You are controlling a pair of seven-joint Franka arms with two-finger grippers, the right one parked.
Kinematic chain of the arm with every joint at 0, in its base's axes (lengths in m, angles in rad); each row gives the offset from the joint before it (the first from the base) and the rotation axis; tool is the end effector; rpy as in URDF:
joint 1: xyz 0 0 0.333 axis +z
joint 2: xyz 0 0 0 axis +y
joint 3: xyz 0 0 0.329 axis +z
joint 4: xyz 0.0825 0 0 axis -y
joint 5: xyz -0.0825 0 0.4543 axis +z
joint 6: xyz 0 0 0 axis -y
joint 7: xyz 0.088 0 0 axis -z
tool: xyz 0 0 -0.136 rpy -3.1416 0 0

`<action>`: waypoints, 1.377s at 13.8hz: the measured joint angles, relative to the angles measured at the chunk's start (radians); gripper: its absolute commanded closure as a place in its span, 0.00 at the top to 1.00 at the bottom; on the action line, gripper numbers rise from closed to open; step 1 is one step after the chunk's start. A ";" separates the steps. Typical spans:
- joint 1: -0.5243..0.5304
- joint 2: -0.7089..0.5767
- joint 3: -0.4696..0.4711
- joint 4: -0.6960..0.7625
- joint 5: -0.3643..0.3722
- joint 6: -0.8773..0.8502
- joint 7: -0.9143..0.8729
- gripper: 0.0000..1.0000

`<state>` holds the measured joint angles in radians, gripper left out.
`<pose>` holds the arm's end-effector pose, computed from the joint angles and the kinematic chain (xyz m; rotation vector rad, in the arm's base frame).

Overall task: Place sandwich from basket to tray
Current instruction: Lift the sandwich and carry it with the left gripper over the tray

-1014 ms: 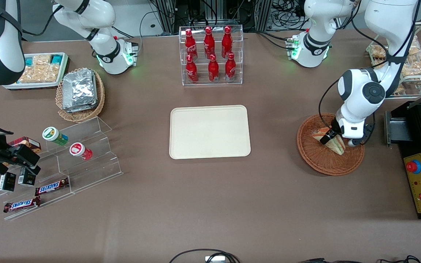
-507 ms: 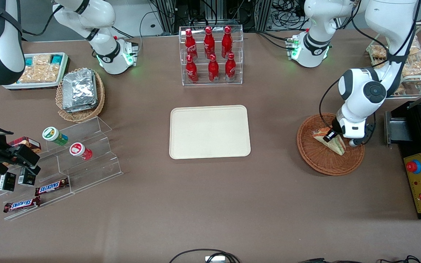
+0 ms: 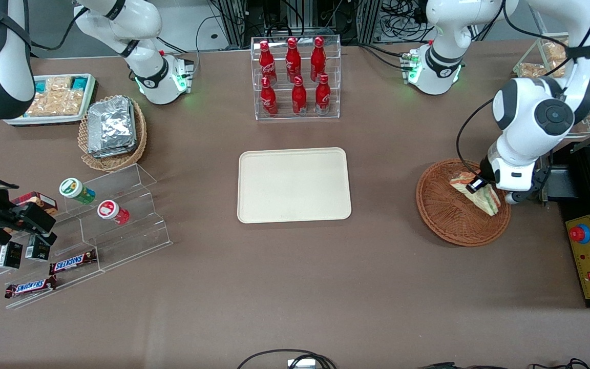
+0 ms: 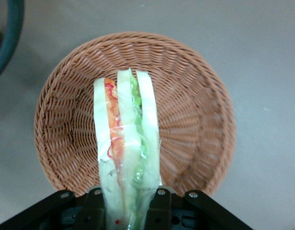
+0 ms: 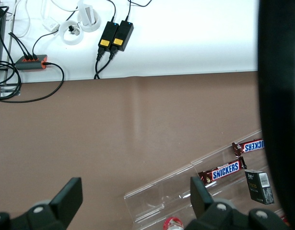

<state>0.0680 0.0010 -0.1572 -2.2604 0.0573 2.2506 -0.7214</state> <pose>0.5701 -0.0481 0.2993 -2.9602 -0.9091 -0.0117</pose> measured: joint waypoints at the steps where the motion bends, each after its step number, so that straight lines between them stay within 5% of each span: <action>1: -0.002 0.003 -0.031 0.052 0.000 -0.065 0.001 0.00; 7: -0.038 0.029 -0.267 0.168 0.021 -0.150 0.000 0.00; 14: -0.046 0.167 -0.548 0.199 0.238 -0.126 -0.060 0.00; 19: -0.048 0.300 -0.632 0.204 0.288 -0.055 -0.101 0.00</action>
<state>0.0204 0.3012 -0.7897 -2.0567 0.3450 2.1961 -0.8228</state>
